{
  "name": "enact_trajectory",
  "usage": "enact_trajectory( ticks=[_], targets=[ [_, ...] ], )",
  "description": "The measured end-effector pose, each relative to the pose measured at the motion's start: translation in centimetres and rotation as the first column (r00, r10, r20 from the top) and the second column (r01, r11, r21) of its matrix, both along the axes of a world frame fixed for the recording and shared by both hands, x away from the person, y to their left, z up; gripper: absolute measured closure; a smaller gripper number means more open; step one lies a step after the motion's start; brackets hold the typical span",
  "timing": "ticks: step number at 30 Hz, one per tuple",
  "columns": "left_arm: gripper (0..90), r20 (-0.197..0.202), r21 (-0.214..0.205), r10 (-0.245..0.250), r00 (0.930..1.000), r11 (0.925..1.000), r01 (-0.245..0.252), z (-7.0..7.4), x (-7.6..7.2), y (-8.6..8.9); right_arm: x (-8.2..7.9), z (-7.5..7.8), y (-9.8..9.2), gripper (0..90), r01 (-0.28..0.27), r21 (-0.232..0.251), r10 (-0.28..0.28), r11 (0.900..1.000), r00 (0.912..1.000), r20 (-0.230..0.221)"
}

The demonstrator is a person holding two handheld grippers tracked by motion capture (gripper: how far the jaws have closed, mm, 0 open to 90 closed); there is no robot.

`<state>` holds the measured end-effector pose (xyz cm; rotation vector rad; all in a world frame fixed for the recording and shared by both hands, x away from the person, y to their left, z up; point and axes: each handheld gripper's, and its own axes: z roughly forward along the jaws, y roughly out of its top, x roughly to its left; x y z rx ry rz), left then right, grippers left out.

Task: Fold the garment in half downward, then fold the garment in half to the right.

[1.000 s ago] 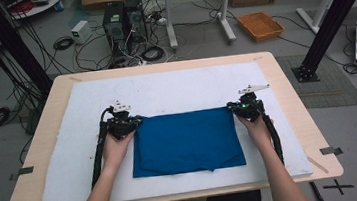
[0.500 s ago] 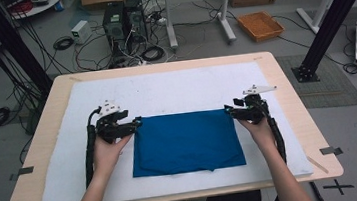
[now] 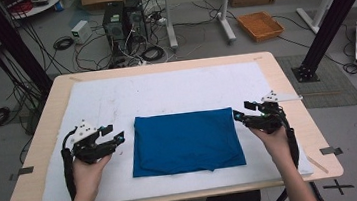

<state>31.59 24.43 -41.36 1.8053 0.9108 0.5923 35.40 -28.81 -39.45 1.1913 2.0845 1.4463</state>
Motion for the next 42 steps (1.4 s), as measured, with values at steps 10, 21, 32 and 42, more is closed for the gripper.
enact_trajectory(
  ticks=[10,21,32,42],
  targets=[
    [38.0,0.025,-0.055,-0.01,0.9996,0.9984,0.012,-0.4,-0.7,-1.7,0.0,0.1,-1.0,34.9,0.023,0.026,-0.023,0.9994,0.9997,0.002],
    [32.1,-0.026,-0.05,-0.042,0.9988,0.9979,0.041,0.5,-0.9,-2.2,-0.1,0.5,-1.3,32.2,0.021,0.035,-0.021,0.9992,0.9998,0.004],
    [31.8,-0.04,-0.066,-0.028,0.9988,0.9975,0.026,0.4,-0.9,-1.4,-0.1,0.6,-1.4,32.1,0.026,0.042,-0.026,0.9988,0.9996,0.011],
    [32.2,-0.103,-0.062,-0.017,0.9945,0.998,0.01,0.3,-1.2,-1.6,-0.2,0.5,-1.4,32.2,0.033,0.032,-0.033,0.999,0.9994,0.012]
  ],
)
